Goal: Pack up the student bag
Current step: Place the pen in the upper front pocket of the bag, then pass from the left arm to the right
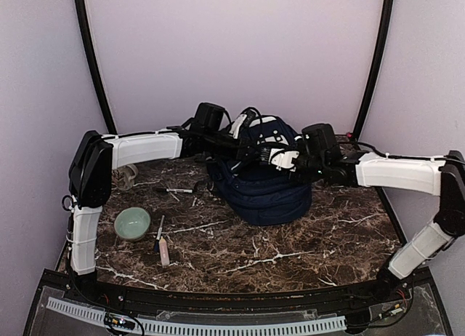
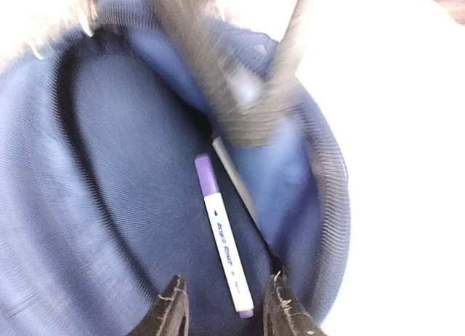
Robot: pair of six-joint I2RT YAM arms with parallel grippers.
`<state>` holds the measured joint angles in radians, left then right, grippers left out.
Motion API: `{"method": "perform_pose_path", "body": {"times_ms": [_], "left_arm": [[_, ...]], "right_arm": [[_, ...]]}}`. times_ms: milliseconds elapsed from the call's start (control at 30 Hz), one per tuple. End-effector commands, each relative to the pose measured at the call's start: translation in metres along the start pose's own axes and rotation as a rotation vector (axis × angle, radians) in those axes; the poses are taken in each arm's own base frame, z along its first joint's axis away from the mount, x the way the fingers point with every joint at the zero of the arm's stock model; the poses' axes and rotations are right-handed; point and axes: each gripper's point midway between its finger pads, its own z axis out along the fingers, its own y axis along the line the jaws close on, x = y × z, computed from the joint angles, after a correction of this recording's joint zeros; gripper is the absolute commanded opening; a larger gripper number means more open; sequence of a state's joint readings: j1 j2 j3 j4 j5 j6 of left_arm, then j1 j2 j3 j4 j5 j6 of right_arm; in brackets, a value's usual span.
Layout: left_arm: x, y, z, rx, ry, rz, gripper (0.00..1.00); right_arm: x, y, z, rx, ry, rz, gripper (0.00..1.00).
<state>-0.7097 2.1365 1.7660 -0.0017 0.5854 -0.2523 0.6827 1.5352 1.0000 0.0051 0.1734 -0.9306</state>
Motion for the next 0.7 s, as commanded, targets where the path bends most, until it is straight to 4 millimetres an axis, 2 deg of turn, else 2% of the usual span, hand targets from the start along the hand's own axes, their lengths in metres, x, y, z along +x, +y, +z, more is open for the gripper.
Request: {"method": "perform_pose_path", "body": {"times_ms": [0, 100, 233, 333, 467, 667], "left_arm": [[-0.019, -0.017, -0.016, 0.003, -0.041, 0.043, 0.00], [-0.007, -0.016, -0.014, 0.010, -0.014, 0.017, 0.00], [0.000, -0.013, -0.015, -0.010, -0.004, 0.012, 0.00], [0.005, -0.012, -0.014, -0.007, -0.002, 0.003, 0.01], [0.008, -0.011, -0.014, -0.004, -0.009, -0.012, 0.01], [0.010, -0.009, -0.017, -0.019, -0.022, -0.006, 0.02]], "right_arm": [[-0.025, 0.032, -0.051, -0.235, -0.138, 0.162, 0.37], [-0.030, 0.032, -0.073, -0.271, -0.164, 0.214, 0.38], [-0.031, 0.012, -0.078, -0.231, -0.180, 0.261, 0.40], [-0.027, -0.003, -0.068, -0.189, -0.187, 0.285, 0.45], [-0.026, -0.011, -0.049, -0.192, -0.178, 0.304, 0.52], [-0.021, -0.031, -0.037, -0.126, -0.178, 0.301, 0.54]]}}
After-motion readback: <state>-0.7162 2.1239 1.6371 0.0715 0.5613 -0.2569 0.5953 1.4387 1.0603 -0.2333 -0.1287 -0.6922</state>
